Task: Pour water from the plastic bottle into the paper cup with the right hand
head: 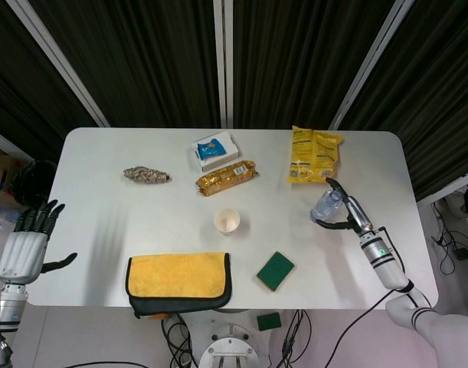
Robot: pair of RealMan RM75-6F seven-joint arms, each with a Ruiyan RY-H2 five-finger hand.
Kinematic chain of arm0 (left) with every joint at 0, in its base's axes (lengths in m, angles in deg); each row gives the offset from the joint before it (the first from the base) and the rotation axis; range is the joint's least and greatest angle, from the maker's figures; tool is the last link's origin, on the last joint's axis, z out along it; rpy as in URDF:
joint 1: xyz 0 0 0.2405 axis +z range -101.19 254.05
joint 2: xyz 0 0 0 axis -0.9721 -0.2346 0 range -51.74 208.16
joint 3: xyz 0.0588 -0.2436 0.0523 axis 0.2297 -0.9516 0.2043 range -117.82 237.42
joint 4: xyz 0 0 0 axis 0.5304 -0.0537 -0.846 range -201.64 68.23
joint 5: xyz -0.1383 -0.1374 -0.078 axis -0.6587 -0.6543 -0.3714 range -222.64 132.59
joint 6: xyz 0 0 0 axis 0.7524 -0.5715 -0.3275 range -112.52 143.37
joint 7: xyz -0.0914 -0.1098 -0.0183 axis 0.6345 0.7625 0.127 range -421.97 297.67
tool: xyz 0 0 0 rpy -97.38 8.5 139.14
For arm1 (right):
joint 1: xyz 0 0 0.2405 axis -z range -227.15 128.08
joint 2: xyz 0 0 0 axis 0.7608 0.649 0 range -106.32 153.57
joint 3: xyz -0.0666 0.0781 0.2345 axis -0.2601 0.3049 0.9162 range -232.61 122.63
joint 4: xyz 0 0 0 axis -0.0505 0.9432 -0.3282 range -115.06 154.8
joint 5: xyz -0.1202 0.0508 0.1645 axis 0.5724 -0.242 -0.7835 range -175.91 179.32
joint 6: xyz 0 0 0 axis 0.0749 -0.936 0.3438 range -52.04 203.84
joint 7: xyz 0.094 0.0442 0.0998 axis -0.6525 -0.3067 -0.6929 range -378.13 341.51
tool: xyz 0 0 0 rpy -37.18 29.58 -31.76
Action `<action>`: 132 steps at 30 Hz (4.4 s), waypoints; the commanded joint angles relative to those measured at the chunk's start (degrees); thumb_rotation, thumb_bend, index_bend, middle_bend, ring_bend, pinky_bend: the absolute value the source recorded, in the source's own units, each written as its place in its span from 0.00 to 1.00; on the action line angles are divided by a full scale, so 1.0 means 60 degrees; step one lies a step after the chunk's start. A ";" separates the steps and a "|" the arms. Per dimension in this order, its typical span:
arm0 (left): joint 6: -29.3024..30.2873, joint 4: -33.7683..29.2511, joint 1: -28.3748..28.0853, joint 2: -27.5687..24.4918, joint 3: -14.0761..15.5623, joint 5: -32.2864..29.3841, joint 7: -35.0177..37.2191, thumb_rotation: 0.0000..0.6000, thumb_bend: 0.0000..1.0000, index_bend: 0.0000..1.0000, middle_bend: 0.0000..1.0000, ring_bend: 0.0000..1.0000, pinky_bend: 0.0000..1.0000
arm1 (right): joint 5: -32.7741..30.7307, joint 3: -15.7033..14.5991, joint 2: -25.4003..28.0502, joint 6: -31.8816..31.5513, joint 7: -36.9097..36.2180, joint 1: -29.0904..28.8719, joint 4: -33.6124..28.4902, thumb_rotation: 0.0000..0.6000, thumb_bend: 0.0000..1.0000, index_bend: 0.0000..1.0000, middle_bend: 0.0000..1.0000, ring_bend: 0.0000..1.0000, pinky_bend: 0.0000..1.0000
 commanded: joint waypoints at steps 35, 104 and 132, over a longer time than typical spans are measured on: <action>-0.0076 -0.0145 0.0011 -0.0158 0.0034 -0.0112 -0.0035 0.86 0.09 0.09 0.07 0.00 0.11 | -0.0579 0.0468 -0.0661 -0.0342 -0.0105 -0.0079 0.0298 1.00 0.25 0.81 0.40 0.16 0.15; 0.0093 0.0688 0.0214 -0.0147 -0.0065 -0.0248 0.1339 0.89 0.09 0.09 0.07 0.00 0.12 | -0.2137 0.2204 -0.0499 0.2260 1.1942 -0.3426 -0.3622 1.00 0.38 0.82 0.66 0.64 0.55; 0.0106 0.1023 0.0265 -0.0092 -0.0091 -0.0263 0.1830 0.89 0.09 0.09 0.07 0.00 0.12 | -0.0684 0.1209 -0.0896 0.0997 1.4976 -0.3748 -0.2924 1.00 0.39 0.82 0.66 0.64 0.55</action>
